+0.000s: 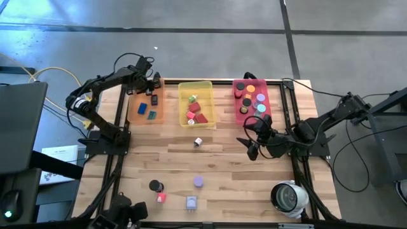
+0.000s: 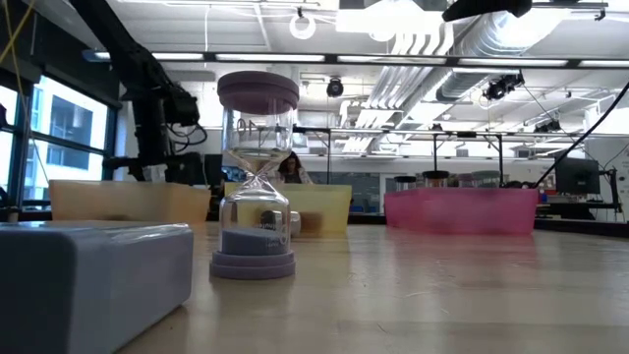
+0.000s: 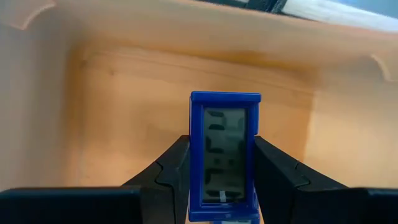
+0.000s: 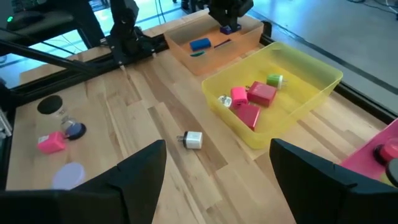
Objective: Pick & Place Office items
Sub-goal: Put the blue digital clock into the orange bin
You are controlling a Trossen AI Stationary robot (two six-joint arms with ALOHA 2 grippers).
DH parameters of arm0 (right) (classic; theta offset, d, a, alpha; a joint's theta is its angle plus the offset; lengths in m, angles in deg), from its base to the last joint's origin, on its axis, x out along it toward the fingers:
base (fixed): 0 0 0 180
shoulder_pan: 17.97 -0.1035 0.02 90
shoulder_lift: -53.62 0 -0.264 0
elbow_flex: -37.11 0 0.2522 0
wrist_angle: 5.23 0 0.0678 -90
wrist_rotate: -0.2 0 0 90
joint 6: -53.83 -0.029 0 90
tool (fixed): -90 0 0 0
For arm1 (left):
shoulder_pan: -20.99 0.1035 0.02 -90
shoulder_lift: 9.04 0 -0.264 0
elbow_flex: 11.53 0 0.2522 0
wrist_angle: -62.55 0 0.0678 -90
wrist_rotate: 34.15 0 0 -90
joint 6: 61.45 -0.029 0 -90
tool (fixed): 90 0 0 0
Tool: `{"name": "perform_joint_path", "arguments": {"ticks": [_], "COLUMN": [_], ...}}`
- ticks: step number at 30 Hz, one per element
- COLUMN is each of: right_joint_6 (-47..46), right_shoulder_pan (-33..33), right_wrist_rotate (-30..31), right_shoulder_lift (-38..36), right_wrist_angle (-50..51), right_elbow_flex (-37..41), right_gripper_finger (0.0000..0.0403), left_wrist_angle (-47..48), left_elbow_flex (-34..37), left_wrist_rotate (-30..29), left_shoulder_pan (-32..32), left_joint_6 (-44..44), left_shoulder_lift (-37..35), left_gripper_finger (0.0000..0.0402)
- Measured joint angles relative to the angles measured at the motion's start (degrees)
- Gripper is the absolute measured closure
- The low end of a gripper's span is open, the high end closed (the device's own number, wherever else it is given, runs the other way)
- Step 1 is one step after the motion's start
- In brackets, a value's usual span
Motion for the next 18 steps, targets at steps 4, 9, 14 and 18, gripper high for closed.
{"name": "perform_joint_path", "arguments": {"ticks": [4, 9, 14, 18], "right_joint_6": [0.02, 0.02, 0.01, 0.02], "right_shoulder_pan": [0.02, 0.02, 0.02, 0.02], "right_wrist_rotate": [0.04, 0.24, 0.22, 0.2], "right_shoulder_lift": [0.0, 0.0, 0.0, 0.0], "right_wrist_angle": [0.06, 0.64, 1.22, 1.36], "right_elbow_flex": [0.0, 0.0, 0.0, 0.0], "right_gripper_finger": [0.0126, 0.0126, 0.0126, 0.0126], "left_wrist_angle": [-0.61, -1.36, -2.19, -2.08], "left_elbow_flex": [0.0, 0.0, 0.0, 0.0], "left_wrist_rotate": [0.24, 0.26, -0.3, -0.54], "left_shoulder_pan": [0.75, 0.76, 0.76, 0.8], "left_joint_6": [0.0, 0.01, 0.72, 1.16], "left_shoulder_lift": [1.23, 1.82, 2.02, 2.02], "left_gripper_finger": [0.0279, 0.0279, 0.0279, 0.0279]}}
